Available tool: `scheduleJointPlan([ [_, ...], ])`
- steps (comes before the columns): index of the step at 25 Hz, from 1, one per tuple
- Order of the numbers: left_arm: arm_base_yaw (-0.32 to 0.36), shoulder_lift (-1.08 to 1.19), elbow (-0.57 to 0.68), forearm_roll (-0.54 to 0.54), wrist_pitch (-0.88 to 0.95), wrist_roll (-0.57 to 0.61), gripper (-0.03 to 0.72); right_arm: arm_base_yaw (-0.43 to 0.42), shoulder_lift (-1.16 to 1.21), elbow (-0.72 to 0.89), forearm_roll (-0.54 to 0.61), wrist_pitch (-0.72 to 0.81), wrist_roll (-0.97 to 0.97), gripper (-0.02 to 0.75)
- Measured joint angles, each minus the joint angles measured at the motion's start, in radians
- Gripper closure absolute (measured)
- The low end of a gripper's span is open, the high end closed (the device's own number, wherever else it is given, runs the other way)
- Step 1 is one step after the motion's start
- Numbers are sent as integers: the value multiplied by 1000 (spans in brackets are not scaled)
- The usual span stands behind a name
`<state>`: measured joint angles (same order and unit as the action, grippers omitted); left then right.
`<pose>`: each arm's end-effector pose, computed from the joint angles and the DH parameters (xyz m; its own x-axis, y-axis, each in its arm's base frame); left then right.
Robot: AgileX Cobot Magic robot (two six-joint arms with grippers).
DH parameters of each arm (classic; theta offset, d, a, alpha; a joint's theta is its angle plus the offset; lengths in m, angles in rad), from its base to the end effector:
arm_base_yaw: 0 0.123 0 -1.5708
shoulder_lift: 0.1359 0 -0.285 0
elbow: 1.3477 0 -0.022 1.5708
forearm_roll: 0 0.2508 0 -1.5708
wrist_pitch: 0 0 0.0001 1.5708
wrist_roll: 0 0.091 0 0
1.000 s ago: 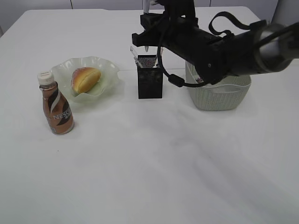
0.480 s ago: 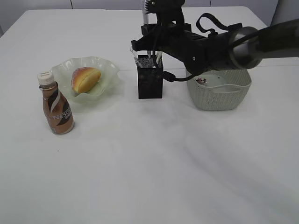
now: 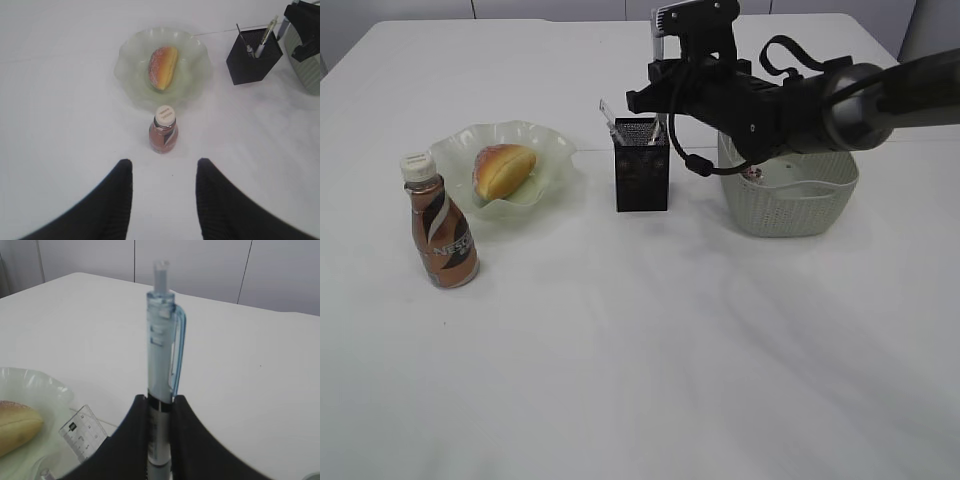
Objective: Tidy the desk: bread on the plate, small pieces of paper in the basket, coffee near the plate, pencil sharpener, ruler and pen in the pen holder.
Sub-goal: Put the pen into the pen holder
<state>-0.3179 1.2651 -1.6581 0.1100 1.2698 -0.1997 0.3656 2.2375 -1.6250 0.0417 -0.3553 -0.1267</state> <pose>0.2194 -0.0622 0.4751 -0.7040 0.0576 -0.7079 0.1254 0.9911 -0.0439 0.4886 0.1856 0.1988 -0.1276 -0.1425 -0.9815 -0.3566 0.9300 -0.0887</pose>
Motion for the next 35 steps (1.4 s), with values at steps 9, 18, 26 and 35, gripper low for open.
scheduleJointPlan([
  [9, 0, 2, 0, 4, 0, 0, 381, 0, 45, -24, 0, 15, 11, 659],
  [18, 0, 2, 0, 4, 0, 0, 381, 0, 47, -31, 0, 65, 53, 659],
  [26, 0, 2, 0, 6, 0, 0, 381, 0, 47, -34, -25, 70, 75, 657],
  [35, 0, 2, 0, 8, 0, 0, 381, 0, 47, -36, -33, 109, 102, 603],
])
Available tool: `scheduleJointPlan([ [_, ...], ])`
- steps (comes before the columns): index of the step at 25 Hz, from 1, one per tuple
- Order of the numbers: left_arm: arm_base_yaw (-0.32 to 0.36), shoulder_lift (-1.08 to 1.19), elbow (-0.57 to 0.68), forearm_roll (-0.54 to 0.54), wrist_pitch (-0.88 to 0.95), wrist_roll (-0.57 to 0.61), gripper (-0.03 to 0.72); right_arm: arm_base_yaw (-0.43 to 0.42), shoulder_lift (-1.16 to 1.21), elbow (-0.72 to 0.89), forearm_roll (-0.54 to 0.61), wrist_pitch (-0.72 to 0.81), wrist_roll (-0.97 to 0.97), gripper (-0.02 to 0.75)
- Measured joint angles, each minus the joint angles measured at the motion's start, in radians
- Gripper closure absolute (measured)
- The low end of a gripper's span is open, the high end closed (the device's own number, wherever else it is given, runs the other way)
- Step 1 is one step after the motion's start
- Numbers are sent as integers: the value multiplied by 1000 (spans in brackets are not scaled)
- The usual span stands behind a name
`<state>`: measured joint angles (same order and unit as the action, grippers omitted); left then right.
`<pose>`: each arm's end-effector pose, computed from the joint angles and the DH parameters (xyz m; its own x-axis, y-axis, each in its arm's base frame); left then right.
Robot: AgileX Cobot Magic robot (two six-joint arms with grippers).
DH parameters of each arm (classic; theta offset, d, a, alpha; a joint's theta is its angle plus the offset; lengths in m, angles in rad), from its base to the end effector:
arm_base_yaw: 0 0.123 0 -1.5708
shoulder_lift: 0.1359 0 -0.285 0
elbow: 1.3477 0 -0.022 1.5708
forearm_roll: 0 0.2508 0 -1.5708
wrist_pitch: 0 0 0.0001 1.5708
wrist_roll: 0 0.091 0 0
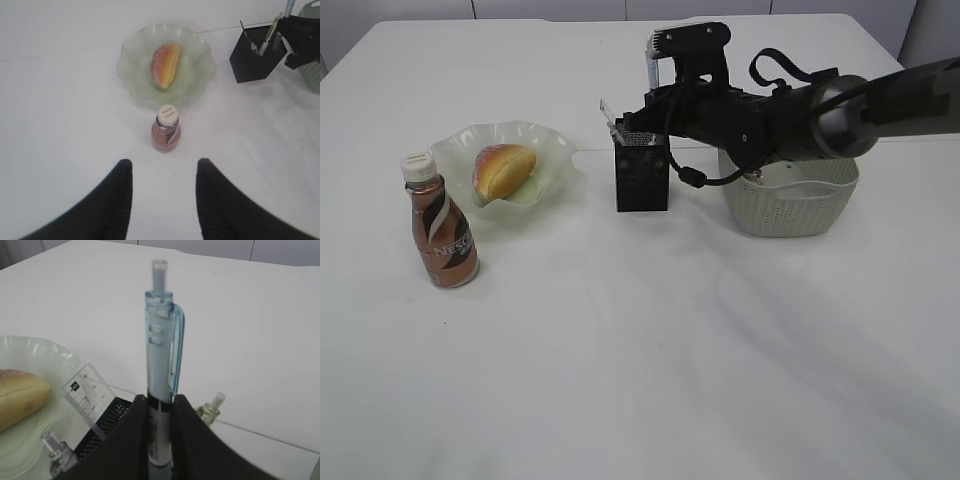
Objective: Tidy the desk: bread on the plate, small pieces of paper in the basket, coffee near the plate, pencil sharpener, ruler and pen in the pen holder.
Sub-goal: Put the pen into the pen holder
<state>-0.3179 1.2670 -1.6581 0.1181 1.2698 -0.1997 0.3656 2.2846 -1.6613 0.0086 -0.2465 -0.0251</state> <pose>0.2203 -0.0617 0.4747 -0.7039 0.0603 -0.7078 0.1217 0.9919 -0.0365 0.4933 0.1886 0.1759 -0.2607 -0.1178 -0.9582 -0.3600 0.9328 -0.0167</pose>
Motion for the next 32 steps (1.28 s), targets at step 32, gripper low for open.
scheduleJointPlan([
  [32, 0, 0, 0, 51, 0, 2, 377, 44, -139, -451, 0, 935, 25, 363],
])
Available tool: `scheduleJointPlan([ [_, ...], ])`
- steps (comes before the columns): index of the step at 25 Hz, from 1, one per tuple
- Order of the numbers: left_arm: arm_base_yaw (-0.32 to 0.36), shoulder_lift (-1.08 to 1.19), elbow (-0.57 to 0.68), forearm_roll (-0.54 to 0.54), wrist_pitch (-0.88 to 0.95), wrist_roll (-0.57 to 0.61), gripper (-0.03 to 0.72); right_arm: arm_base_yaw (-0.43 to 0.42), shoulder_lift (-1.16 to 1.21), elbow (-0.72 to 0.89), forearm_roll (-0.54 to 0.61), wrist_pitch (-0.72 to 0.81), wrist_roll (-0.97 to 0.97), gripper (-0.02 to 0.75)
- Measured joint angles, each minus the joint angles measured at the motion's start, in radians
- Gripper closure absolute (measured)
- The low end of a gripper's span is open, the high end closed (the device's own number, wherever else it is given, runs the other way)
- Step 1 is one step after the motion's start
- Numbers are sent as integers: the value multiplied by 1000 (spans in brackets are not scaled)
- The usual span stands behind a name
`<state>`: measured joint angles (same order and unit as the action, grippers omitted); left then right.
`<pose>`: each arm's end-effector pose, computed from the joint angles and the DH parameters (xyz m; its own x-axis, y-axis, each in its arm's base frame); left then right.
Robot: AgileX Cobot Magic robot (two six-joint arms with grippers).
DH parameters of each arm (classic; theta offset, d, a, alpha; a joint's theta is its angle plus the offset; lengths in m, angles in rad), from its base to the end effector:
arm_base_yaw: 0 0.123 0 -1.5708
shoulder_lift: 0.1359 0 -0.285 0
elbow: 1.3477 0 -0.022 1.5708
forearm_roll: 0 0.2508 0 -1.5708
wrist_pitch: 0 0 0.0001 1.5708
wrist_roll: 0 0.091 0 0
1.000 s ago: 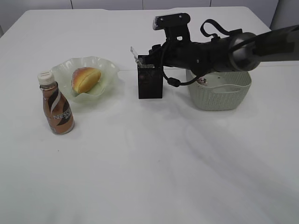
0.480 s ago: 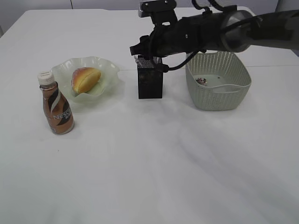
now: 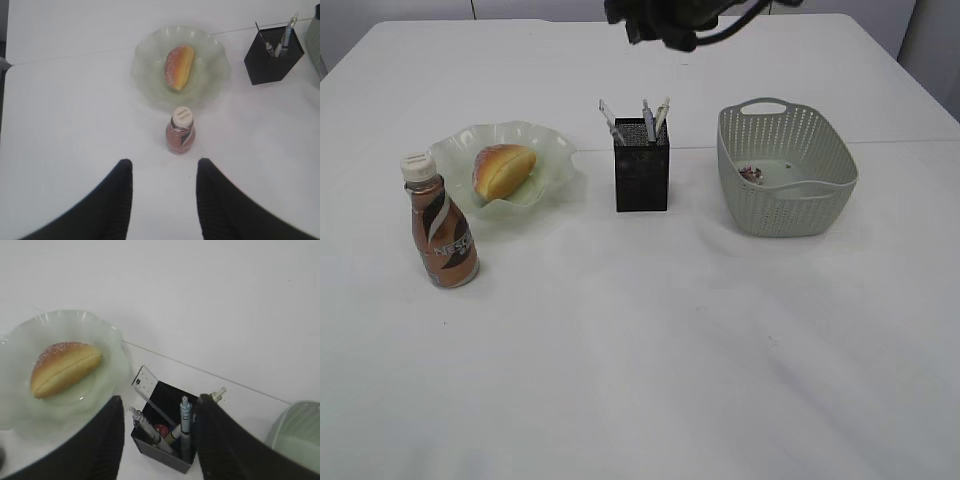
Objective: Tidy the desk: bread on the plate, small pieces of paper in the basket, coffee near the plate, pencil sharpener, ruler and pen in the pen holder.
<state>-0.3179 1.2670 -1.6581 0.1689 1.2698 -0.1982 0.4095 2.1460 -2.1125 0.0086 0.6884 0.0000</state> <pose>0.2213 -0.0575 0.4752 -0.6953 0.0759 -0.7147 0.0997 0.9950 0.0087 0.4662 0.2029 0.3203 -0.5466 -0.2300 -0.8052 -0.3986 0.9171 0.0086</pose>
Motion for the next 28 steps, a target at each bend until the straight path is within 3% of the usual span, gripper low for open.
scheduleJointPlan([
  [8, 0, -28, 0, -10, 0, 0, 241, 1, -155, -107, 0, 309, 27, 350],
  [15, 0, -126, 0, -14, 0, 0, 225, 1, -302, -109, -50, 534, 27, 344],
  [23, 0, -262, 0, -128, 1, 48, 230, 1, -418, -110, -72, 578, 48, 344],
  [28, 0, -353, 0, -145, 2, 66, 249, 1, -532, -110, -72, 580, 64, 344],
])
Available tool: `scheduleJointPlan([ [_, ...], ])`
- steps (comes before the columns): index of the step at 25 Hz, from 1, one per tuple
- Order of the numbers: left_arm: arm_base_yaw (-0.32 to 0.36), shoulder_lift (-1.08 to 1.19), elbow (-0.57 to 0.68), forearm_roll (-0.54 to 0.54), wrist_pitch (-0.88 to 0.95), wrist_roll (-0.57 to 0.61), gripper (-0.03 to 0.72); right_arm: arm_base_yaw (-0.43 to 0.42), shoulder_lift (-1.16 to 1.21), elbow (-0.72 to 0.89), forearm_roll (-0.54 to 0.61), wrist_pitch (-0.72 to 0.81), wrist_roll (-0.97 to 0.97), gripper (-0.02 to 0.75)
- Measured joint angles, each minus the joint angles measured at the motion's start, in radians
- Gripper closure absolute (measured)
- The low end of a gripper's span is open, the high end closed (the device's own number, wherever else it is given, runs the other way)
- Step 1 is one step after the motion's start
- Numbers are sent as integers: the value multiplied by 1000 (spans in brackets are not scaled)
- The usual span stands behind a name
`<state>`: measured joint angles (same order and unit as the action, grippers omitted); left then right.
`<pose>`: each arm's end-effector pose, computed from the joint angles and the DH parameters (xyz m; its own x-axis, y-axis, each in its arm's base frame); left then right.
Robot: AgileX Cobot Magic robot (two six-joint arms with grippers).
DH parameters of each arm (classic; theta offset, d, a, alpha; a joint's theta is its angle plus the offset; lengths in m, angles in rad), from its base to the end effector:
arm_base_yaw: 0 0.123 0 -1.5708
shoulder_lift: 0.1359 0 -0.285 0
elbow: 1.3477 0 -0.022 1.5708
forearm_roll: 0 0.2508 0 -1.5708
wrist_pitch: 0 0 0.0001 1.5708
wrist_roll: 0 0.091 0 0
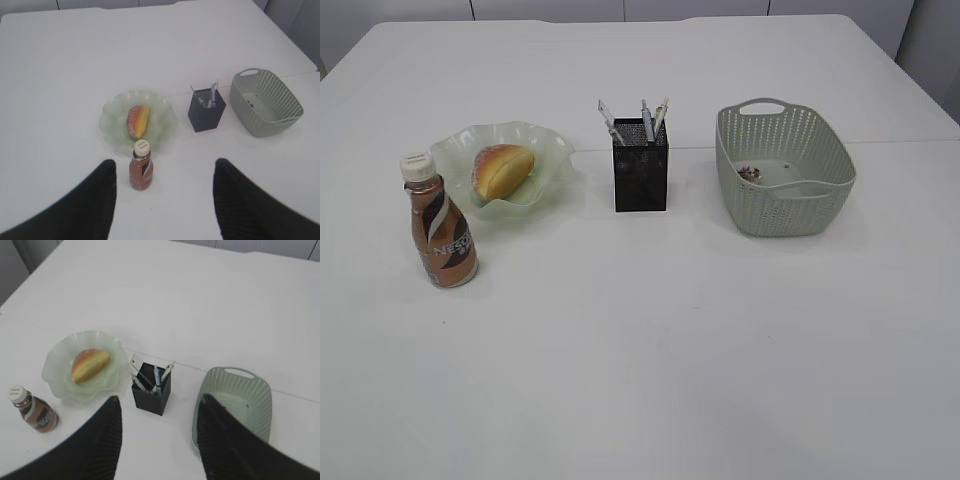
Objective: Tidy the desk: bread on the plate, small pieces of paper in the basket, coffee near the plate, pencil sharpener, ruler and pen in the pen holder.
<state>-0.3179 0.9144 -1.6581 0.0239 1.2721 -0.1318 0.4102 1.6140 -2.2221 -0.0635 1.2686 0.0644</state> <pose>0.0893 -0.0272 0.5314 -0.4389 0.0134 -0.8985 0.2401 0.9653 -0.1029 0.2824 0.1168 0.5317 -0.5124 -0.1734 -0.8410 -0.3284 0.9445 0.0054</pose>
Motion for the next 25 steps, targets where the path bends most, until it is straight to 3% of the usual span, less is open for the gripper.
scheduleJointPlan([
  [6, 0, -91, 0, -24, 2, 38, 254, 0, -203, 98, -22, 0, 5, 344],
  [14, 0, -170, 27, -76, 5, 132, 255, 0, -644, 548, -138, 2, 4, 344],
  [21, 0, -322, 244, -164, 5, 280, 255, 0, -1136, 1051, -137, -39, -14, 344],
  [25, 0, -472, 410, -164, 5, 334, 255, 0, -1396, 1238, -100, -53, -14, 344],
])
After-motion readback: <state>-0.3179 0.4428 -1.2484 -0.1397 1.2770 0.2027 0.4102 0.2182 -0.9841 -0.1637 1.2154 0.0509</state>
